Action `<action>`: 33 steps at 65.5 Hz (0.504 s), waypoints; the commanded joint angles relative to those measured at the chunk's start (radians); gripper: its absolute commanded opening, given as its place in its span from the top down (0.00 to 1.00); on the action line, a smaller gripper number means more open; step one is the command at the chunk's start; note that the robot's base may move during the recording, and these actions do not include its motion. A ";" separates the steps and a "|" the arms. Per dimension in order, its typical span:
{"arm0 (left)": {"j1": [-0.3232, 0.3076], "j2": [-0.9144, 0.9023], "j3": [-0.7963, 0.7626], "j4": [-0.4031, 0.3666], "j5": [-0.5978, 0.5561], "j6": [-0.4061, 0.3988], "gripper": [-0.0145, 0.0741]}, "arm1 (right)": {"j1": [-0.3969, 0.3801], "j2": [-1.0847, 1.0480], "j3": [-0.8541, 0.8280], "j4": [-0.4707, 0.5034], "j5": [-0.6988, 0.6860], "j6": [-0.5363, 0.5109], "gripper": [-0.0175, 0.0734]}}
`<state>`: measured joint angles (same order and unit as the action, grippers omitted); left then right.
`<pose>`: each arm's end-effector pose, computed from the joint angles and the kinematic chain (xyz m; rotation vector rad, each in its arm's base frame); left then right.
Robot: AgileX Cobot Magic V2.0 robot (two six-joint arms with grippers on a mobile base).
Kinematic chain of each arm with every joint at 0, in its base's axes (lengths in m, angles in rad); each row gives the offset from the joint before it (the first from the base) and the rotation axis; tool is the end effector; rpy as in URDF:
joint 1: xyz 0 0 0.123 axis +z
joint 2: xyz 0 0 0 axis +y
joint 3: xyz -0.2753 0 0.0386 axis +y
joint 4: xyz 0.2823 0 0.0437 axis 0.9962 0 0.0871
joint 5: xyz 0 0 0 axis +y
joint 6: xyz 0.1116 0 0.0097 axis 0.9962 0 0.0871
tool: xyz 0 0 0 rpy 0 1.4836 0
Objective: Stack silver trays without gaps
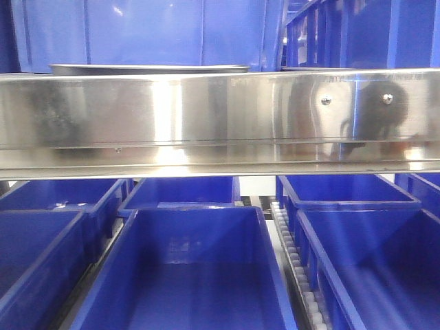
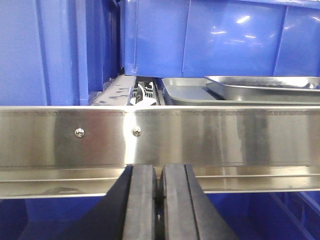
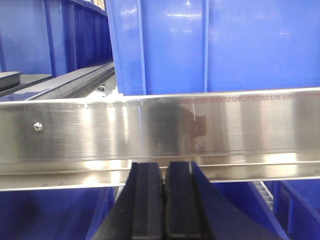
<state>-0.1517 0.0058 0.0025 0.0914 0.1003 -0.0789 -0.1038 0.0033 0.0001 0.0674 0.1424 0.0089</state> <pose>0.1184 -0.0171 0.2021 0.1231 1.5879 -0.1016 0.1186 -0.0113 0.1987 0.1386 1.6232 -0.0139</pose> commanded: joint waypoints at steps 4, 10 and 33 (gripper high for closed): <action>0.002 -0.006 -0.003 -0.001 -0.007 -0.001 0.85 | -0.003 -0.003 0.000 -0.001 -0.016 -0.009 0.89; 0.002 -0.006 -0.003 -0.001 -0.007 -0.001 0.85 | -0.003 -0.003 0.000 -0.001 -0.016 -0.009 0.89; 0.002 -0.006 -0.003 -0.001 -0.013 -0.001 0.85 | -0.003 -0.003 0.000 -0.001 -0.016 -0.009 0.89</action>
<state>-0.1517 0.0058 0.0025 0.0914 0.1003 -0.0789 -0.1038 0.0033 0.0001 0.0674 0.1424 0.0089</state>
